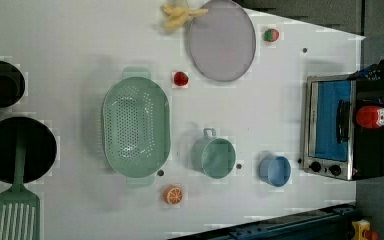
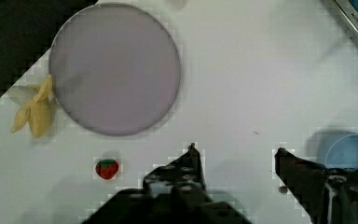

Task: Pick Ketchup from oven and place it on table.

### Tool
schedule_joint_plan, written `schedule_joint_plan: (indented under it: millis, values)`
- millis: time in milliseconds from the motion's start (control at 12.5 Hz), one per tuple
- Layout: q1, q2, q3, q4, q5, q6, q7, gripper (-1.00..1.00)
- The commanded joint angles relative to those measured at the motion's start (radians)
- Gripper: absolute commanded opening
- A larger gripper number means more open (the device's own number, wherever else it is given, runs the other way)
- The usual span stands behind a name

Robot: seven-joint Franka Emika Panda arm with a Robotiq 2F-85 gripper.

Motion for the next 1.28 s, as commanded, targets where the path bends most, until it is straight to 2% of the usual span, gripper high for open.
schedule_joint_plan:
  millis: [80, 240, 560, 880, 1280]
  values:
    - [-0.03, -0.276, -0.044, -0.087, -0.021, -0.148, 0.064, 0.58]
    - [-0.031, -0.275, -0.048, -0.087, -0.022, -0.147, 0.064, 0.99]
    - [-0.056, -0.263, -0.114, -0.086, -0.023, -0.114, 0.063, 1.0]
    - [-0.093, -0.202, -0.266, -0.085, -0.023, -0.017, 0.063, 1.0]
    - [-0.104, -0.077, -0.441, -0.08, -0.023, 0.168, 0.061, 1.0]
